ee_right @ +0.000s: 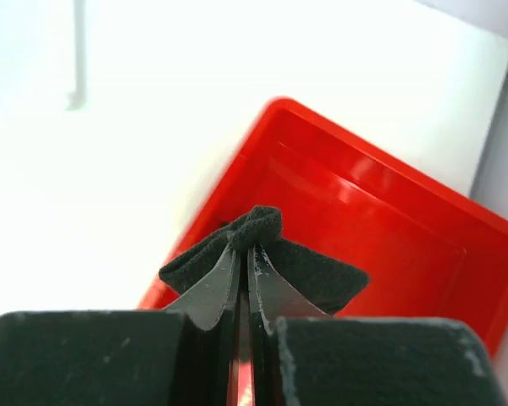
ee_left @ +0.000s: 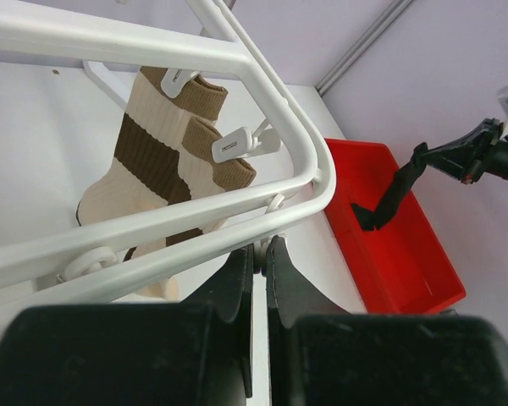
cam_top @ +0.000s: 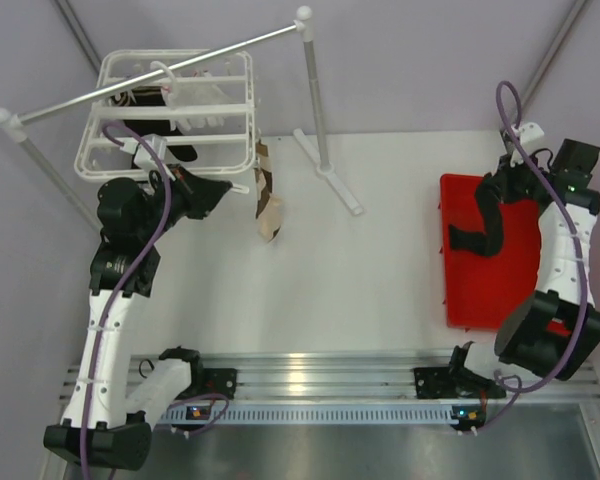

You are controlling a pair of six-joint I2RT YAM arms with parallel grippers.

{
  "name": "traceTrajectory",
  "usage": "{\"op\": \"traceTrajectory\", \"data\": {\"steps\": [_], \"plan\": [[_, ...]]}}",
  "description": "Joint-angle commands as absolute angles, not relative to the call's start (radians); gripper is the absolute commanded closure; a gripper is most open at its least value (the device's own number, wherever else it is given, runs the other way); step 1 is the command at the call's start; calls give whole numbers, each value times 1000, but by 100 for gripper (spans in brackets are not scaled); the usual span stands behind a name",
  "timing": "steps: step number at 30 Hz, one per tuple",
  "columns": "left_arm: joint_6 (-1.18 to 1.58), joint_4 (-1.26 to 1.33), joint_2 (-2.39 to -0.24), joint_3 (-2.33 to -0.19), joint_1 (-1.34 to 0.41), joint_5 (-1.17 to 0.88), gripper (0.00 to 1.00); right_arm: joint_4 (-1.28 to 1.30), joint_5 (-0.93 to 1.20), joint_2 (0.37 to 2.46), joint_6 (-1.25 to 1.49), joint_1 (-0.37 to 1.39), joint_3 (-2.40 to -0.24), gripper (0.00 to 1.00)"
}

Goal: Clip the socks to the hanger
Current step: Pick up the sock from the bin, then clamp the sock onto the hanger.

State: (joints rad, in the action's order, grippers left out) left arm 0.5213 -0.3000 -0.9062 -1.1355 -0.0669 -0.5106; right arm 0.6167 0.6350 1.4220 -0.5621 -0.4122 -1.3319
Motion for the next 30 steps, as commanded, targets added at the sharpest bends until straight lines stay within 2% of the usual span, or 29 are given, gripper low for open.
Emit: {"op": "traceTrajectory", "data": {"steps": [1,5,10,15,21,30], "plan": [[526,-265,-908,-1181,-66,-515,100,572,827,1329,-415,-387,-1396,100],[538,-253,-910,-1189,-66,-526,100,415,859,1247,-231,-263,-1375,100],[545,-245,-911,-1190,-66,-532,100,232,727,1178,24,62,-1307,100],[555,-233,-917,-1190,-66,-535,100,103,603,1213,158,390,-1299,100],[563,-222,-919,-1189,-66,-549,100,8,474,1322,210,673,-1336,100],[568,-213,-917,-1201,-66,-637,100,-55,391,1564,216,802,-1508,100]]}}
